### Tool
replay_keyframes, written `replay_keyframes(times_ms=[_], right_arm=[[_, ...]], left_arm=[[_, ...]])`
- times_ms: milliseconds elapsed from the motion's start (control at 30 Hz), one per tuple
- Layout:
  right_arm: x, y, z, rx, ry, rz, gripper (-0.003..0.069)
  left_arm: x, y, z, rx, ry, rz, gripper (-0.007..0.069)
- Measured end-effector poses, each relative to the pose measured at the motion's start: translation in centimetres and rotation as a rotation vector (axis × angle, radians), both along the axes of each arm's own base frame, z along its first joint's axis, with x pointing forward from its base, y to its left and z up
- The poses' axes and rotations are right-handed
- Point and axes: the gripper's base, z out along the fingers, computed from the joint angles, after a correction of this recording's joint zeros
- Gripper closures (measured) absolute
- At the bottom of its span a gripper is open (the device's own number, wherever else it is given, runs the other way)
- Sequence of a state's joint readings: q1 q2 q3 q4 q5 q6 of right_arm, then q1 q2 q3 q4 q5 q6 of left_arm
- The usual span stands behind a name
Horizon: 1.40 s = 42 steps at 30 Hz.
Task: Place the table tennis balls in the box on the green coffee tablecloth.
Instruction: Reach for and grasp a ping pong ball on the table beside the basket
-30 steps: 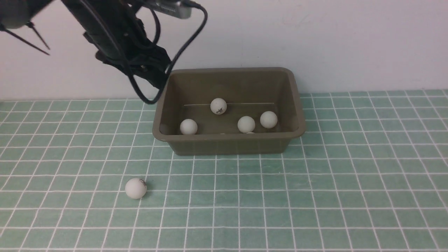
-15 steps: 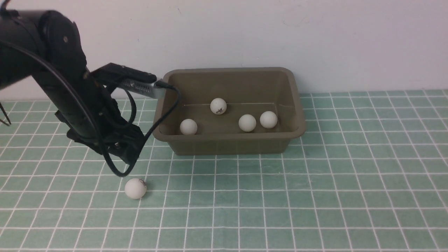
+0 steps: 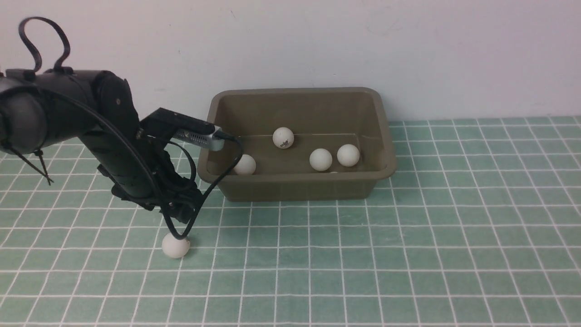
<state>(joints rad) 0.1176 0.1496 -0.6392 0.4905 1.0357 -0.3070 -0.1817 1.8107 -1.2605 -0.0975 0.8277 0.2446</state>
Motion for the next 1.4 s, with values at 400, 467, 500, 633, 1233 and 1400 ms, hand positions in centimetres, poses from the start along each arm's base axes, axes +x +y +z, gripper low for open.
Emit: replay_keyframes(times_ms=[400, 467, 500, 633, 1233, 1400], right_arm=[[0.0, 0.0, 0.0, 0.003, 0.001, 0.002, 0.0673], [0.0, 0.0, 0.0, 0.004, 0.001, 0.003, 0.0673], [0.0, 0.0, 0.0, 0.004, 0.001, 0.003, 0.0673], [0.0, 0.0, 0.0, 0.003, 0.002, 0.003, 0.0673], [0.0, 0.0, 0.0, 0.004, 0.001, 0.004, 0.0673], [0.0, 0.0, 0.0, 0.003, 0.001, 0.004, 0.0673]], left_arm=[[0.6, -0.3, -3.5, -0.001, 0.099, 0.007, 0.0143], [0.6, -0.3, -3.5, -0.004, 0.104, 0.008, 0.0143], [0.6, -0.3, -3.6, -0.004, 0.106, 0.008, 0.0143], [0.5, -0.3, -4.0, -0.002, 0.132, 0.008, 0.0143], [0.1, -0.3, -4.3, 0.021, 0.298, -0.015, 0.0272], [1.6, -0.7, -0.3, 0.014, 0.289, -0.037, 0.0272]])
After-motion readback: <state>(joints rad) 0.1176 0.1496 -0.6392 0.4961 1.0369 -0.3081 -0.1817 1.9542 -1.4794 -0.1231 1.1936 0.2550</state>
